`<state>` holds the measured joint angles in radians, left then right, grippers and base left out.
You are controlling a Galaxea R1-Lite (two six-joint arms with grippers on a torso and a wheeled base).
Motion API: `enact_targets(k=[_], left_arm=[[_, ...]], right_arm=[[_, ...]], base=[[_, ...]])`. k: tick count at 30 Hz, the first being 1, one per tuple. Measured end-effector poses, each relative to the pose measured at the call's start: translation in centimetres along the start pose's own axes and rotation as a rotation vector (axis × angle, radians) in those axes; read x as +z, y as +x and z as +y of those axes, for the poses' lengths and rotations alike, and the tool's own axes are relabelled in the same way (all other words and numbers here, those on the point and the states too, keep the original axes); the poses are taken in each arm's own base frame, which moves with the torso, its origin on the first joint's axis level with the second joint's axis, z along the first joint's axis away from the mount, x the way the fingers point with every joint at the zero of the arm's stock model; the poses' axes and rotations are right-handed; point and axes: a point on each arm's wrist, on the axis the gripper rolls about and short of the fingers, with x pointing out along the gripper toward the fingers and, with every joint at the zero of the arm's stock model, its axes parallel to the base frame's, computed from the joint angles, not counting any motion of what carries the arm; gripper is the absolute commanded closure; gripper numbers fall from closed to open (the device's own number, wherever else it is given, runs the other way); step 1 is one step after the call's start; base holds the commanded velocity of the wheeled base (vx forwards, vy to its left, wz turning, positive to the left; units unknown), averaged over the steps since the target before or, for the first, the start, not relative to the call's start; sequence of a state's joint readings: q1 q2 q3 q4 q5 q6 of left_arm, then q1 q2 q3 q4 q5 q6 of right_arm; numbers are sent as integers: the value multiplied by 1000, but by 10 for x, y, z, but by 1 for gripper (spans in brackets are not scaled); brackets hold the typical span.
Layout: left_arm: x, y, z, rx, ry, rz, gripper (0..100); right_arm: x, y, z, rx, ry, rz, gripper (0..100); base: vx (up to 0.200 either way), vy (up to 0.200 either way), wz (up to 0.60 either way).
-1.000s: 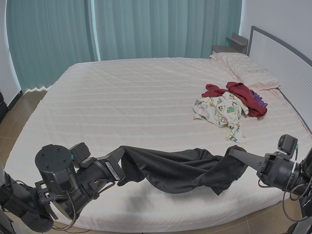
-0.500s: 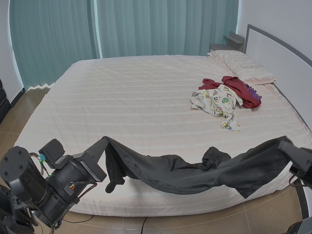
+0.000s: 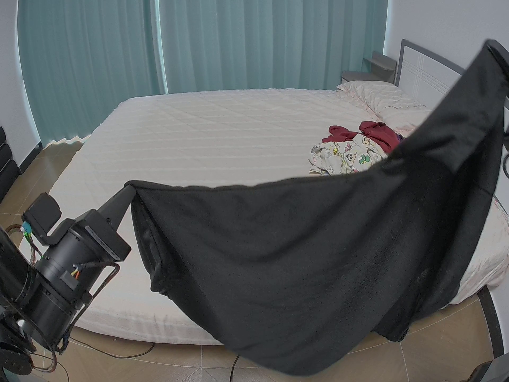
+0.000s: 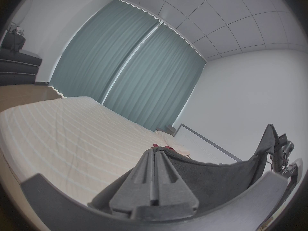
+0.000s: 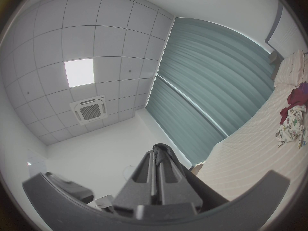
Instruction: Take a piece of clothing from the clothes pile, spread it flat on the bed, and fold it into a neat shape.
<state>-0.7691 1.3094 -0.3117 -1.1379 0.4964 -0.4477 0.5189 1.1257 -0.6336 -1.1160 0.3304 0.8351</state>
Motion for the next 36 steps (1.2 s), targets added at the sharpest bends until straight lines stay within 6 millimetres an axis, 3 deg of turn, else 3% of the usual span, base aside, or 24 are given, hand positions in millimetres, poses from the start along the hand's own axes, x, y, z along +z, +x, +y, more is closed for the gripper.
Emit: enact_targets(k=[8, 17, 23, 31, 36], left_arm=[[-2, 35, 9, 105, 19, -4, 100], [-13, 93, 32, 203, 0, 9, 100], [-18, 126, 44, 248, 1, -3, 100], [-20, 164, 52, 305, 19, 30, 100], [-34, 182, 63, 304, 28, 99, 100]], right_arm=[[1, 53, -71, -138, 4, 48, 100], [-2, 82, -139, -249, 4, 58, 100], [-7, 87, -167, -315, 8, 44, 100], [-15, 87, -188, -366, 19, 47, 100], [-25, 86, -205, -404, 34, 68, 100]], base=[[100, 0, 0], [200, 0, 0], [200, 0, 0], [200, 0, 0], [200, 0, 0]])
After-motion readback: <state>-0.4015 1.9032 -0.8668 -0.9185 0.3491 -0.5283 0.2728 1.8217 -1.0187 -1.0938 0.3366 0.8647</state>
